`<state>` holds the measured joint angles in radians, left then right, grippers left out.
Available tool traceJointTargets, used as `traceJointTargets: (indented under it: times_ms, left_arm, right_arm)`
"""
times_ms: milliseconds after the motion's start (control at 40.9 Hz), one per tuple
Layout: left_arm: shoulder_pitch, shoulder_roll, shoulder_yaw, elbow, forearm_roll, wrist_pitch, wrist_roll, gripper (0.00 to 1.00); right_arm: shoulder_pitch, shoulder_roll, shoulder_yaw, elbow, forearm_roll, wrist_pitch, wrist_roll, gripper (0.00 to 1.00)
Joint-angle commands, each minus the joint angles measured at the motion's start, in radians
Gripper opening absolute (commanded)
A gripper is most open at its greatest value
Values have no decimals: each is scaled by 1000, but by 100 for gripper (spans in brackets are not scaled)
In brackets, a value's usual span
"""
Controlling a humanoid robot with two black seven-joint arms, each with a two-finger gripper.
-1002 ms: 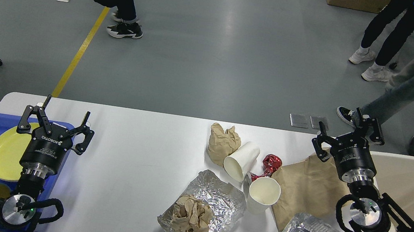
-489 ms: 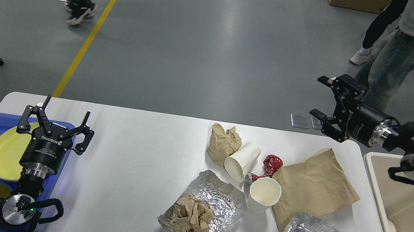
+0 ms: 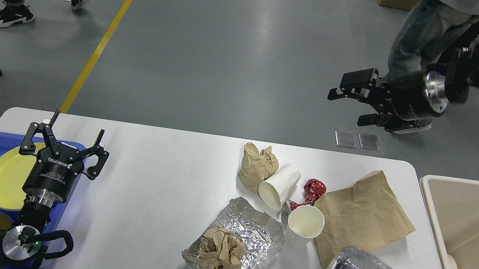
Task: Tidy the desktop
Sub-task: 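Move the right gripper down toward the brown paper bag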
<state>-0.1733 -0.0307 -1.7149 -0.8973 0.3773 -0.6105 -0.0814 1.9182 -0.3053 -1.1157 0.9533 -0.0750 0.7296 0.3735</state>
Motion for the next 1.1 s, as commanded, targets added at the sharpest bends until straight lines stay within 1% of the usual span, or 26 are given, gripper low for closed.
traceJointTargets:
  times_ms: [0,24,49,147,195,244,293,342,415,464,586,733,880,977,1075]
  left_arm:
    - [0,0,0,1,0,0,0,96]
    - [0,0,0,0,0,0,-1,96]
    - [0,0,0,0,0,0,-1,96]
    - [0,0,0,1,0,0,0,96]
    - [0,0,0,1,0,0,-1,96]
    - [0,0,0,0,0,0,-1,96]
    - [0,0,0,1,0,0,-1,96]
    - [0,0,0,0,0,0,0,96]
    - [0,0,0,0,0,0,0,96]
    - [0,0,0,0,0,0,0,96]
    - [0,0,0,0,0,0,2,96]
    - [0,0,0,0,0,0,2,96]
    - [0,0,0,0,0,0,2,96]
    - [0,0,0,0,0,0,2,96]
    - [0,0,0,0,0,0,2,96]
  right_arm:
    - [133,101,-67,85,-2,94,-56,100]
    - [149,118,-67,105,0,103,-82,100]
    - [185,144,-62,148,4,109,-144,100]
    - [243,175,-61,226,62,97,-281,100]
    - [269,201,-62,252,110,97,-338,100]
    - [289,232,-68,280,148,97,-381,100]
    - [327,267,-70,330,185,93,-412,100]
    - [358,291,-64,363,199,91,-421,100]
    - [396,340,-56,412,221,83,-423,100]
    - [415,353,-50,439,241,76,-423,100]
    - [420,348,-27,470,296,36,-426,100]
    - [386,342,-33,472,300,-30,-452,100]
    - [360,292,-53,466,299,-64,-470,100]
    - [314,247,-159,452,299,-134,-469,100]
    - [230,200,-229,435,291,-188,-464,100]
